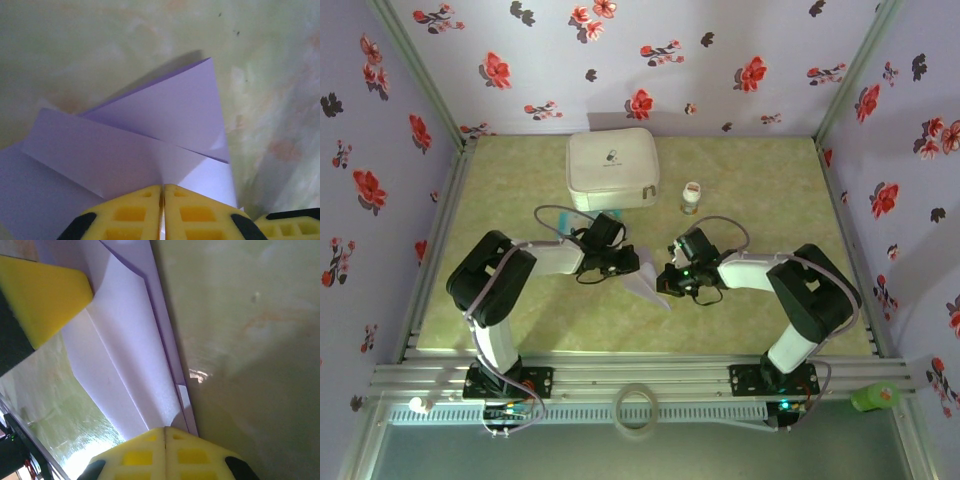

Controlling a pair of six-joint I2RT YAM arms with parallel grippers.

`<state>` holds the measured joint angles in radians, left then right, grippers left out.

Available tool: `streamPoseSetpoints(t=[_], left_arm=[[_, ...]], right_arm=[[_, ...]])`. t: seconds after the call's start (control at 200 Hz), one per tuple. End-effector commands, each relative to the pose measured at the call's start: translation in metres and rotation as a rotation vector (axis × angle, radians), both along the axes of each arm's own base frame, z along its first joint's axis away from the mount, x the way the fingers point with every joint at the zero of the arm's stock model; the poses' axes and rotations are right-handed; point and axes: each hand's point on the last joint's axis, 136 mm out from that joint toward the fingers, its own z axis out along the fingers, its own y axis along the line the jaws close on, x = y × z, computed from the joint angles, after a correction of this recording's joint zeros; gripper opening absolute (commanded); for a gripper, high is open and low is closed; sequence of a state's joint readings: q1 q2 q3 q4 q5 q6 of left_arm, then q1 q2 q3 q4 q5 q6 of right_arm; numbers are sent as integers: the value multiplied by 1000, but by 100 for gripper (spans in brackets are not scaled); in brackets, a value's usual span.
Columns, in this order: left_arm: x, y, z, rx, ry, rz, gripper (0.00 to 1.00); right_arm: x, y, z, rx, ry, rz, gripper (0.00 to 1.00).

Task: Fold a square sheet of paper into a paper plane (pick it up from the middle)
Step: Fourth fold the wing at the center of the table.

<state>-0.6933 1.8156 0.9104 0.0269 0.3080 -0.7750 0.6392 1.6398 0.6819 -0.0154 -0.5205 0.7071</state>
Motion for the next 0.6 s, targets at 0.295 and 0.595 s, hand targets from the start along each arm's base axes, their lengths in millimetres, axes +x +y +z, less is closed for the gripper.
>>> streamPoseSetpoints(t=[0.295, 0.595], left_arm=[[-9, 18, -24, 78, 19, 2, 11], [-7, 15, -23, 73, 16, 0, 10]], right_arm=[[16, 19, 42, 105, -14, -72, 6], [17, 46, 19, 70, 35, -19, 4]])
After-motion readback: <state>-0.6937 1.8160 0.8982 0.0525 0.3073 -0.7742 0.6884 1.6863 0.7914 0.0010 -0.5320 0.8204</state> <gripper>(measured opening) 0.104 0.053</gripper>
